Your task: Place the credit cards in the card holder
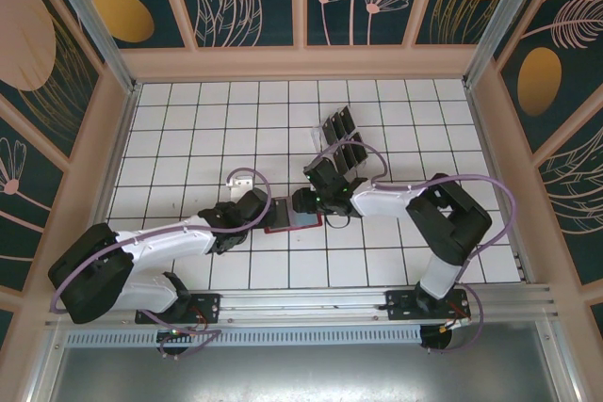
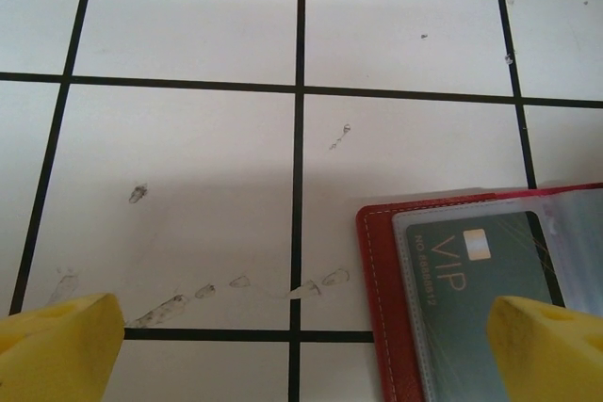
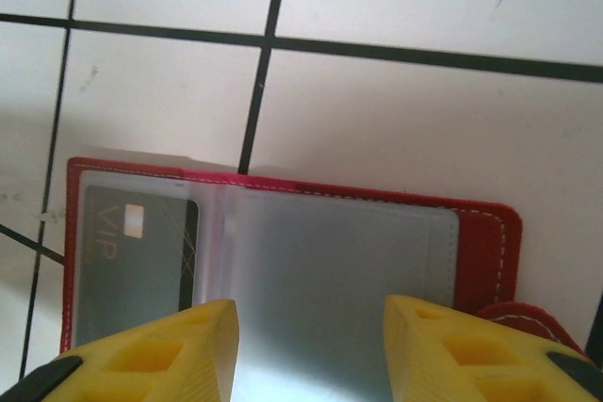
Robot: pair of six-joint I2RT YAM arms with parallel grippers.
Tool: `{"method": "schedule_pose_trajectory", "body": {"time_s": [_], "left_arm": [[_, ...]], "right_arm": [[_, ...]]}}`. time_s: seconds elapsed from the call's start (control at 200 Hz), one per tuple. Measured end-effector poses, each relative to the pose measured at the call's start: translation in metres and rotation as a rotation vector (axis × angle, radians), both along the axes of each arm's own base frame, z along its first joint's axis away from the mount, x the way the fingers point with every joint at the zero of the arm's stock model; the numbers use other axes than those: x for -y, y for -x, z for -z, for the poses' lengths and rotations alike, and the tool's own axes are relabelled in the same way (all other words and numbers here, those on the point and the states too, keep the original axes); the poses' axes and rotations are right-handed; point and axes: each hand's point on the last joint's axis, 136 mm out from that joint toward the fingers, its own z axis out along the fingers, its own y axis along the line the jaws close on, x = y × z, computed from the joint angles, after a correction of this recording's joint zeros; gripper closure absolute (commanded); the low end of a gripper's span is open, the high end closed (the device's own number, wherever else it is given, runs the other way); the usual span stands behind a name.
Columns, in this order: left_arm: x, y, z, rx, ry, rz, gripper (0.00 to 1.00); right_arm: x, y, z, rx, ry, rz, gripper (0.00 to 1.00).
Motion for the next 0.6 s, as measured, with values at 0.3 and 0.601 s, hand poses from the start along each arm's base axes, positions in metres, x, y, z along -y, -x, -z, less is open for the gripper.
{"method": "schedule_pose_trajectory", "body": {"time_s": [0.3,0.601], "left_arm": [[0.004,0.002,0.004,-0.001,0.017,0.032,0.01],[0.012,0.007,0.003,0.016,0.074,0.088,0.02]], "right_arm": [[-0.02,0.006,-0.005,-0.06,-0.125,-0.011,0.56],[-0.025,0.009,-0.005,-0.106,-0.203,0.047,0.56]]}}
